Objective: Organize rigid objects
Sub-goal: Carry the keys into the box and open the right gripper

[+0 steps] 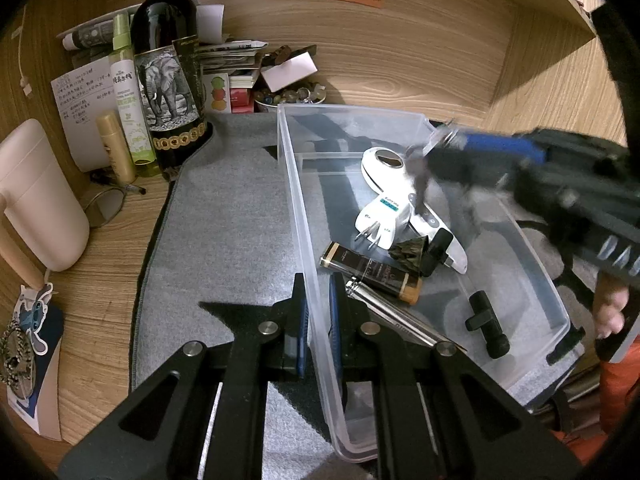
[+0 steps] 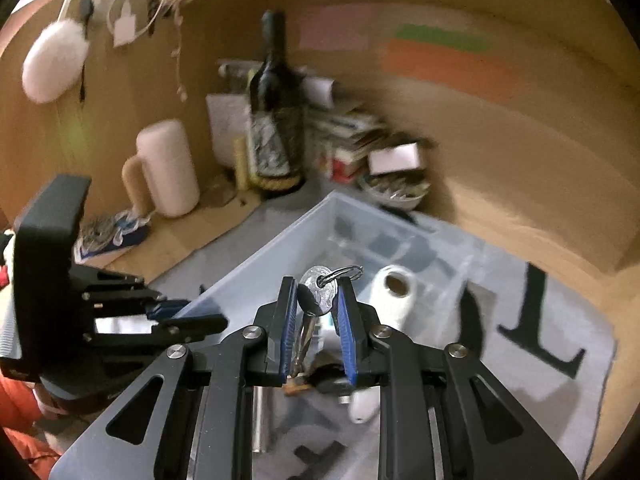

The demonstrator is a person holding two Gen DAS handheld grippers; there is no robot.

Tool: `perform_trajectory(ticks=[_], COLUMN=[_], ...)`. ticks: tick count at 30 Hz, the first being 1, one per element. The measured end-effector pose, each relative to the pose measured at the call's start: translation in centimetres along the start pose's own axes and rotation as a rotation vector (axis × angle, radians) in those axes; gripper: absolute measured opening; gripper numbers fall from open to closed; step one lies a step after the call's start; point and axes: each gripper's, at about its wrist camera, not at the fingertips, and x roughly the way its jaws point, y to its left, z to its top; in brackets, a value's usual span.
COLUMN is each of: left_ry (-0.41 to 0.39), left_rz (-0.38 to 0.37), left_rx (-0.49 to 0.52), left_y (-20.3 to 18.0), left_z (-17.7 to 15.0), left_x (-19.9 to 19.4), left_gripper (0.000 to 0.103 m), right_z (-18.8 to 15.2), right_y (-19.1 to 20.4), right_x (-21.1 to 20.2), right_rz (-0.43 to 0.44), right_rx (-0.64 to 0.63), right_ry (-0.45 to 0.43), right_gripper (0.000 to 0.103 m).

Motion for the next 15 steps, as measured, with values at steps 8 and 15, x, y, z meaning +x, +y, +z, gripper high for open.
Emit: perform_trajectory(ticks=[8,15], left_ry=[0.001,0.001], left_rz=[-0.004,-0.004], left_rx=[-0.001,-0.001], left_y=[0.0,0.0], left_z=[0.1,0.1], left_x=[0.1,0.1], left_gripper=[0.009,0.009], right_z=[-0.6,-0.4], right_y=[0.4,-0.2], right_x=[3.6,4.8], right_rz=[0.028,0.036], right_rx=[-0.044,-0.038], right_ry=[0.152,0.224], right_gripper=[0.018,0.018])
